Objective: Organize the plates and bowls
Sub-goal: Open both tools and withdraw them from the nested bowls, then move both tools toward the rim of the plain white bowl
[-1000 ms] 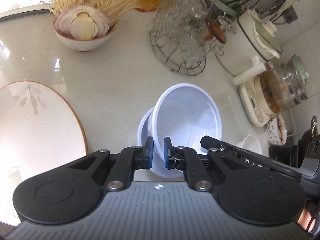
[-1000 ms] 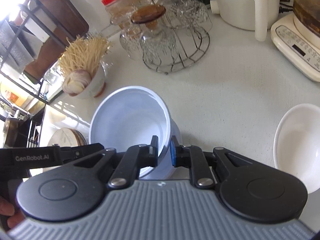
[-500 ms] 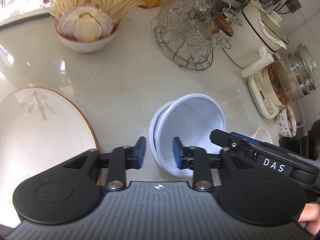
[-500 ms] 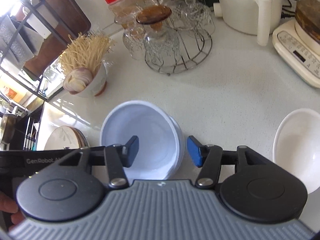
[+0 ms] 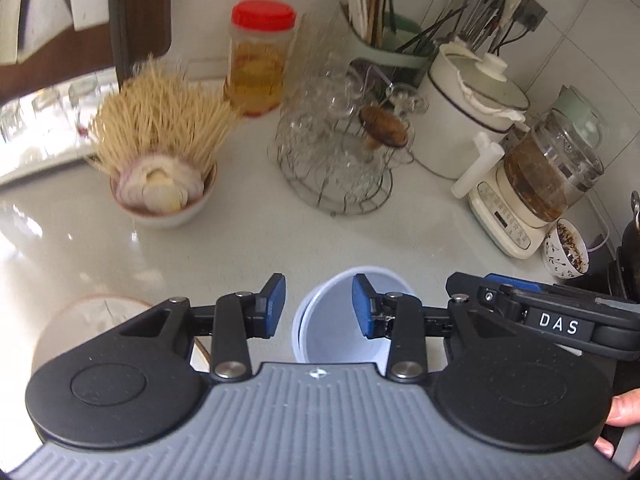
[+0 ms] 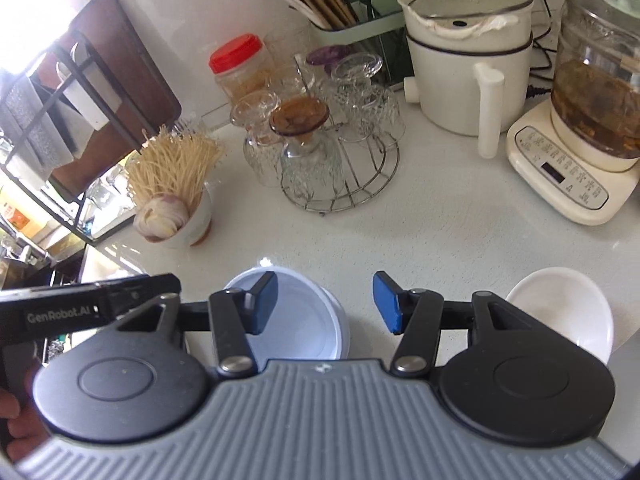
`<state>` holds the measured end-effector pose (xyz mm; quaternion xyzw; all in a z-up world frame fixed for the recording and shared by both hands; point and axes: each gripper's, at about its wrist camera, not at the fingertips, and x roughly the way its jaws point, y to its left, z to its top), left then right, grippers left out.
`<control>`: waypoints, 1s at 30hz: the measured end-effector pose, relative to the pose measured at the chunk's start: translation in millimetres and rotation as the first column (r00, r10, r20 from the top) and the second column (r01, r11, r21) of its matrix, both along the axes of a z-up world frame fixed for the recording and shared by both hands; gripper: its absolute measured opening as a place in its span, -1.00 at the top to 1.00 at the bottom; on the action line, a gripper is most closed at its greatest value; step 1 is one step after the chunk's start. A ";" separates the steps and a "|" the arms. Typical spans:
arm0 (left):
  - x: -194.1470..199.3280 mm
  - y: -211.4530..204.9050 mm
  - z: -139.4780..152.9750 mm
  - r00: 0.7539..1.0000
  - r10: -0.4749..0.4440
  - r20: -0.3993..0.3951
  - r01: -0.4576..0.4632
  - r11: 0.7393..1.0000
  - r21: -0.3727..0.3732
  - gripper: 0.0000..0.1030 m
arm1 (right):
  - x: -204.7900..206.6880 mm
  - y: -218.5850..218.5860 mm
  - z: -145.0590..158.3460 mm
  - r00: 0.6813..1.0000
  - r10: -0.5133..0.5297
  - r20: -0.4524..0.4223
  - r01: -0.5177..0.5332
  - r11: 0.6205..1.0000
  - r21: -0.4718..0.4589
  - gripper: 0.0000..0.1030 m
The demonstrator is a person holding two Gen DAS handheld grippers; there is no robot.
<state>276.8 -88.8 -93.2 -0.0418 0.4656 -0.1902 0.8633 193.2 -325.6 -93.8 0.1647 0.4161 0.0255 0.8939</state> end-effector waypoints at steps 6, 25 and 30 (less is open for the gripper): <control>2.2 -9.5 17.5 0.999 -0.034 0.036 0.035 0.999 -0.016 0.18 | -7.4 -4.8 11.4 0.998 -0.029 0.057 0.031 0.999 -0.023 -0.07; -4.1 -82.9 39.9 0.978 -0.178 0.105 0.181 0.983 -0.013 0.13 | -34.7 -55.6 27.5 0.976 -0.169 0.140 0.171 0.985 -0.003 -0.08; -5.4 -104.8 37.9 0.970 -0.217 0.109 0.221 0.975 -0.023 0.13 | -44.0 -72.8 28.4 0.969 -0.199 0.145 0.203 0.979 -0.016 -0.08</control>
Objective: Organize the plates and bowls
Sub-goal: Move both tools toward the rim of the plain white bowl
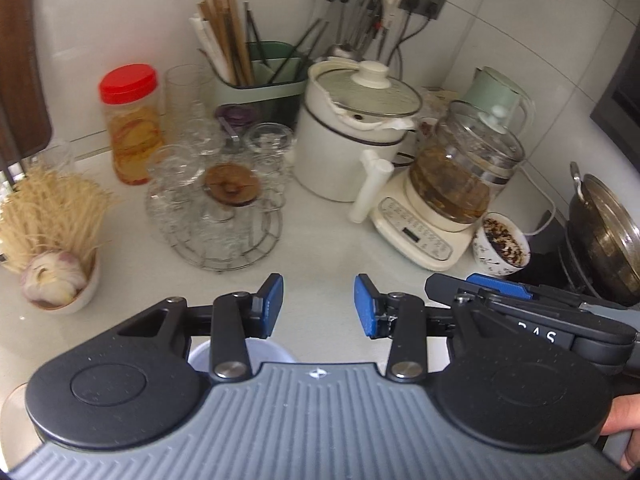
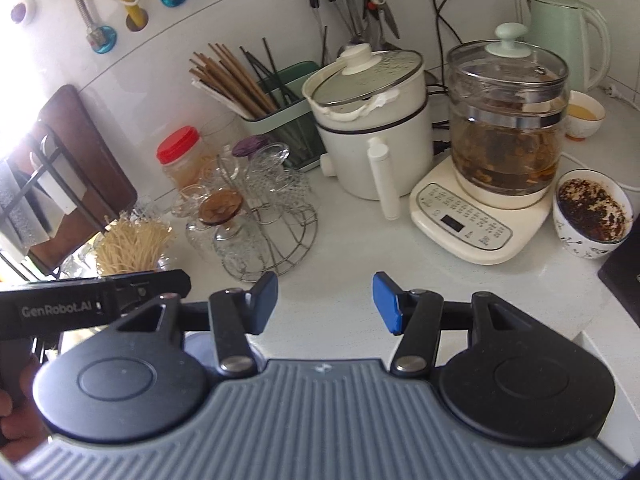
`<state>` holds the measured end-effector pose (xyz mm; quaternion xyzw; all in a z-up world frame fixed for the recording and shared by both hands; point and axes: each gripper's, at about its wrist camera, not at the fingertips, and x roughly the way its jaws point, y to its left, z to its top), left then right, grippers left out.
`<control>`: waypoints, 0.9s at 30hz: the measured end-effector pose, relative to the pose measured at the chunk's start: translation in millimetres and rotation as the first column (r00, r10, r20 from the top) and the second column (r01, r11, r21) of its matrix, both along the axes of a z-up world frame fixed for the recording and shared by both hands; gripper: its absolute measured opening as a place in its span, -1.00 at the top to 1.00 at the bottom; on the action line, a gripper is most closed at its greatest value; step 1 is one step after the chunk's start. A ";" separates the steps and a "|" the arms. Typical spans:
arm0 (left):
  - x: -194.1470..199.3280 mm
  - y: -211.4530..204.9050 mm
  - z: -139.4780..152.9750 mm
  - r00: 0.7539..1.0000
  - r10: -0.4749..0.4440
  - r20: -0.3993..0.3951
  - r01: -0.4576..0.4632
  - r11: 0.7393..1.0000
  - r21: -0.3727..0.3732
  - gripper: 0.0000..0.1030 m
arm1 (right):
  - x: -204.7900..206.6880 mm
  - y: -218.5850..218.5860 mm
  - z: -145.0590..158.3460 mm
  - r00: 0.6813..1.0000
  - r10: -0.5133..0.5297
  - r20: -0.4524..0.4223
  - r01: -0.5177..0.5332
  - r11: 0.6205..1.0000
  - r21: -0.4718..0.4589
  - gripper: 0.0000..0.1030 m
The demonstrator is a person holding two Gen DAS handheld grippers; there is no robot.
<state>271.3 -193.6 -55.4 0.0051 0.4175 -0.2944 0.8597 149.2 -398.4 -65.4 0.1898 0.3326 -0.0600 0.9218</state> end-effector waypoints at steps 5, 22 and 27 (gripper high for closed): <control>-2.8 -23.6 -3.3 0.999 -0.051 0.000 0.051 0.999 -0.008 0.13 | -10.0 -18.7 -3.1 0.999 -0.047 -0.009 0.048 0.999 0.005 -0.08; -1.9 -96.4 -37.6 0.984 -0.169 -0.059 0.169 0.986 -0.001 0.13 | -38.4 -85.1 -25.7 0.977 -0.207 -0.053 0.208 0.978 0.016 -0.08; 2.3 -116.8 -53.3 0.978 -0.190 -0.090 0.193 0.981 0.028 0.13 | -45.9 -109.1 -42.3 0.963 -0.254 -0.087 0.260 0.964 0.065 -0.08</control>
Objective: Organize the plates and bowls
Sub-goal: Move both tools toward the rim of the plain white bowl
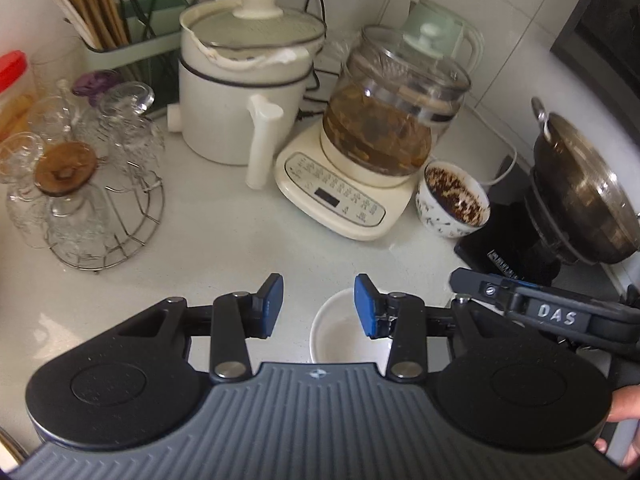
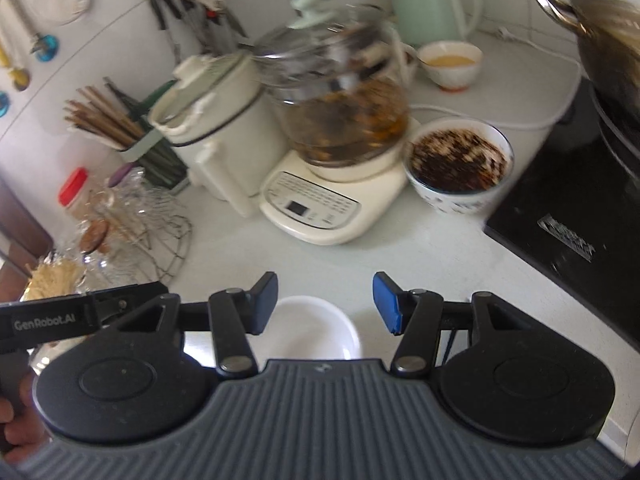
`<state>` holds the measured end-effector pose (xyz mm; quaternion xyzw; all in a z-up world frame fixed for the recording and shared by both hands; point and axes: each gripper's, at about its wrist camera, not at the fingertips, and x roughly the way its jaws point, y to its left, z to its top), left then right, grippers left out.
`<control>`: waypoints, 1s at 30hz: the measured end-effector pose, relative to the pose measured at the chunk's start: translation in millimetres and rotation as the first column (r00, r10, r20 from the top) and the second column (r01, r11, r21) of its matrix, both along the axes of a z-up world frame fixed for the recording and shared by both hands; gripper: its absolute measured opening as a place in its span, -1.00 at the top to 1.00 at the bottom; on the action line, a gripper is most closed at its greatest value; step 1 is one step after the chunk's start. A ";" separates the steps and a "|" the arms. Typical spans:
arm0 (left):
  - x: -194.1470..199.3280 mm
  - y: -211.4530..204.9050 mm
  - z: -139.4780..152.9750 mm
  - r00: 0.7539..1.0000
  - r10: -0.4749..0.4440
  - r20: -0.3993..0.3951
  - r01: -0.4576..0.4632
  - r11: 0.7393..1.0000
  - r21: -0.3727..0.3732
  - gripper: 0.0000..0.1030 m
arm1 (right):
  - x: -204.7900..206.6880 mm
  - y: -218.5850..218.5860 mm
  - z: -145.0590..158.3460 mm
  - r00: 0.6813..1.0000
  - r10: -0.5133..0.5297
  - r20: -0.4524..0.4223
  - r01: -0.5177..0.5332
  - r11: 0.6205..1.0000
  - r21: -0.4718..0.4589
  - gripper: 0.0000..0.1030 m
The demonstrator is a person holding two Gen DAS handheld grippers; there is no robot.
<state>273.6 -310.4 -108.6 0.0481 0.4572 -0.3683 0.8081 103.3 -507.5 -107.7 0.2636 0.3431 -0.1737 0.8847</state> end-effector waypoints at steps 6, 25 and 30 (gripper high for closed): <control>5.5 -21.3 -22.5 0.999 -0.018 -0.044 0.020 0.999 0.041 0.13 | 0.3 -26.1 -21.8 0.998 -0.021 -0.060 0.027 0.995 0.094 -0.08; 12.8 -27.5 -77.7 0.958 0.110 -0.266 -0.103 0.994 0.042 0.33 | 24.8 -38.4 -77.4 0.976 0.143 -0.162 -0.095 0.957 0.273 0.41; 13.3 -23.0 -85.9 0.947 0.129 -0.294 -0.118 0.991 0.056 0.53 | 25.5 -38.7 -82.2 0.974 0.159 -0.161 -0.114 0.960 0.255 0.46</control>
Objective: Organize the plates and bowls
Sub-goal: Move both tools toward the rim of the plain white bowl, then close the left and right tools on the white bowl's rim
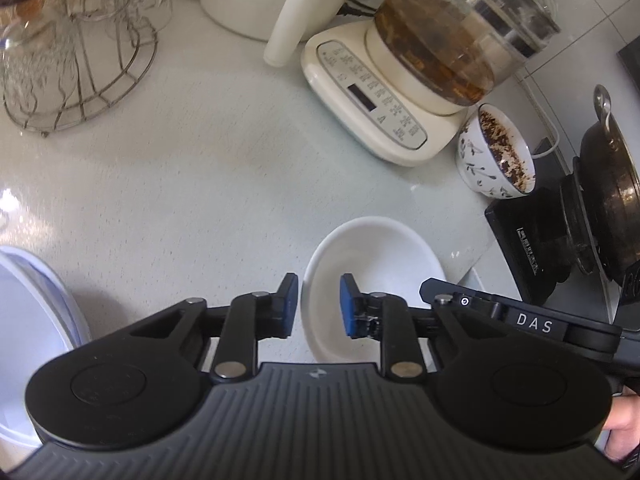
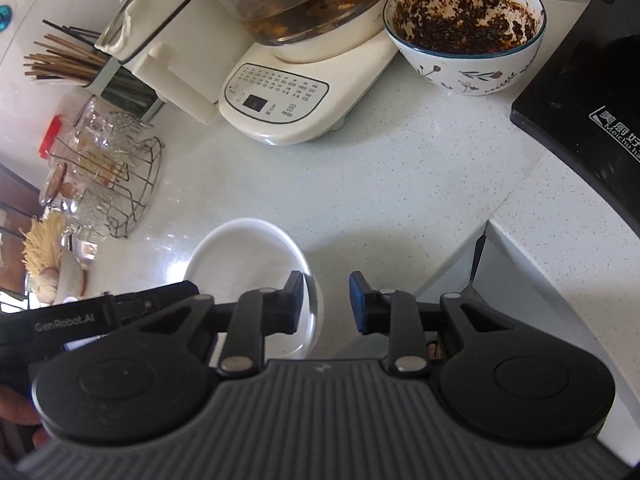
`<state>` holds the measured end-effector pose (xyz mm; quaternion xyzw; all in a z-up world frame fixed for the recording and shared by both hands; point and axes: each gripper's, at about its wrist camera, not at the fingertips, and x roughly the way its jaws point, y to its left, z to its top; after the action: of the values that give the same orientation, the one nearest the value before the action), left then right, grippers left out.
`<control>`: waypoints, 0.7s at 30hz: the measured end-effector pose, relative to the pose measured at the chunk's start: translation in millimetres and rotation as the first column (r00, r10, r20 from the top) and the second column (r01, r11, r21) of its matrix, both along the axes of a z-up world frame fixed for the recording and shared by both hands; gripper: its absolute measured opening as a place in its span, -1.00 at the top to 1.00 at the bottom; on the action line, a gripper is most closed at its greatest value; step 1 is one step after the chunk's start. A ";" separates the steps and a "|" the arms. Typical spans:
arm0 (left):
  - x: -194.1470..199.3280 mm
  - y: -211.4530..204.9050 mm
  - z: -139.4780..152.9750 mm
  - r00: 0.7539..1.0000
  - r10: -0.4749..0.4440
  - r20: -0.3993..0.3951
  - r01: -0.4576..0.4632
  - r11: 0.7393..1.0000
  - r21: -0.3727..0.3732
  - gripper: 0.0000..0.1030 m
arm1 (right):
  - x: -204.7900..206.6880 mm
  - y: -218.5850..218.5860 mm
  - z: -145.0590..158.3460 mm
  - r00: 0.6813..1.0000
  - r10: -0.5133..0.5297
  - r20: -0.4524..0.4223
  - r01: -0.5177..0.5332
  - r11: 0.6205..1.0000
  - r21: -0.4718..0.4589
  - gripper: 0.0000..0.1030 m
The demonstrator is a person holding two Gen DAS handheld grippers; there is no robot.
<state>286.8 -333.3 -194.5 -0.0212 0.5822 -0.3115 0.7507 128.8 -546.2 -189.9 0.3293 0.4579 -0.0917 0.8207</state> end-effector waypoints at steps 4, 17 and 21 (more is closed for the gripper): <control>-3.0 -0.2 -7.3 1.000 -0.016 -0.021 0.016 1.000 -0.014 0.55 | -1.4 2.1 -3.0 1.000 0.016 -0.004 -0.016 1.000 0.011 0.57; -3.8 2.2 -6.8 1.000 -0.012 -0.006 0.011 1.000 -0.027 0.64 | -2.7 14.3 -3.6 0.998 0.059 0.012 -0.058 0.998 -0.014 0.78; -2.5 8.0 -2.2 1.000 -0.005 -0.003 0.005 0.999 -0.041 0.64 | -4.7 19.1 1.2 0.997 0.065 0.041 -0.064 0.998 -0.024 0.78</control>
<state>284.3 -325.3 -196.7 -0.0355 0.5769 -0.3251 0.7485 124.1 -527.1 -188.7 0.3069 0.4499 -0.0637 0.8363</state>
